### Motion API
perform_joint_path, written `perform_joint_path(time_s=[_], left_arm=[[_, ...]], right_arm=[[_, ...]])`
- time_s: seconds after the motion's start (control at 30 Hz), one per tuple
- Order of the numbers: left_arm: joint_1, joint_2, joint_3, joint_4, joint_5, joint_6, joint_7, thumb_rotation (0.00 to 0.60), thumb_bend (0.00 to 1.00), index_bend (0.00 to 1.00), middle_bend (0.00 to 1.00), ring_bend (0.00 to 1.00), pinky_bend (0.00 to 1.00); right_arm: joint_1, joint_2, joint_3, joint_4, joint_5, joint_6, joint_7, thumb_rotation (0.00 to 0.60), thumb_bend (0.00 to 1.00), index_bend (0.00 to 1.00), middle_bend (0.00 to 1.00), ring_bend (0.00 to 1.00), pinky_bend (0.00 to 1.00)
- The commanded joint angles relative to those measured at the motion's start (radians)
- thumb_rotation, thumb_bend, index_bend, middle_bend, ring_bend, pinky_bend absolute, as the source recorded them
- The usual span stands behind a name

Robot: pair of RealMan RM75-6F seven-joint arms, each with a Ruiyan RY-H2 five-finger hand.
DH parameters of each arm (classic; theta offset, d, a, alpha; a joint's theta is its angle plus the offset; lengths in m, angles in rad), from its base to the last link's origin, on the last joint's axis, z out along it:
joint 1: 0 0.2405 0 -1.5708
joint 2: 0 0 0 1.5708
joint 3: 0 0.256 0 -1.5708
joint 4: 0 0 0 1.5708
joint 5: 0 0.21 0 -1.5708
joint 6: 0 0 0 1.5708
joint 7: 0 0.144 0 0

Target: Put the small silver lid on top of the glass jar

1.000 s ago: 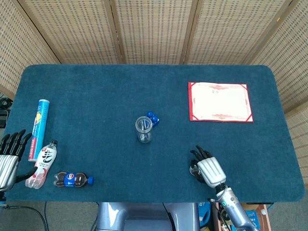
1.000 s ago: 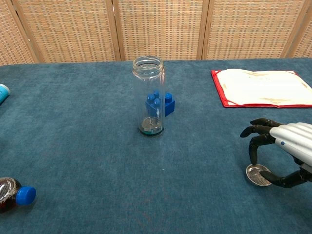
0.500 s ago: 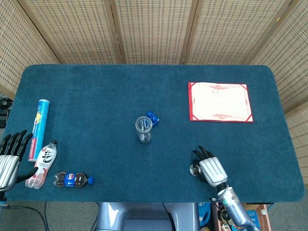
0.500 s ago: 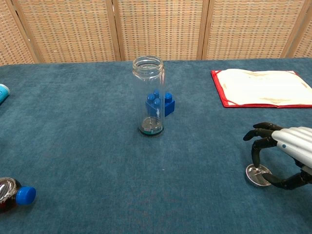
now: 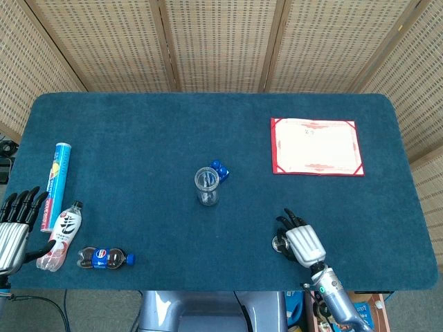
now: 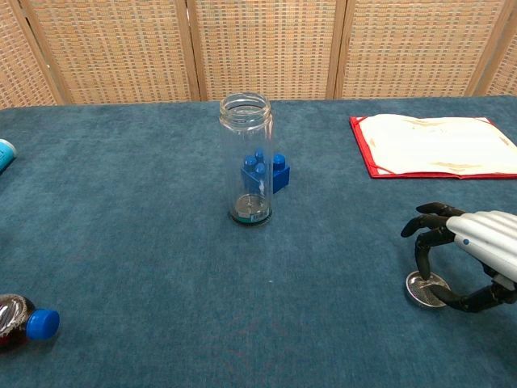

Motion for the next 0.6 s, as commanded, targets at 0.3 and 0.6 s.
perform_joint_path(time_s=[0.3,0.6], left_arm=[[-0.002,0.0,0.0,0.002,-0.002,-0.003,-0.003,0.6,0.2,0.0,0.0,0.0,0.0],[-0.001,0.0,0.001,0.001,0.001,0.0,-0.003,0.6,0.2,0.0,0.0,0.0,0.0]], right_arm=[[0.003,-0.022,0.006,0.03,0.001,0.006,0.015,0.6,0.55,0.59,0.31,0.09,0.32],[-0.001,-0.015,0.008,0.017,0.006,0.013,0.006,0.6,0.59,0.62,0.32,0.09,0.33]])
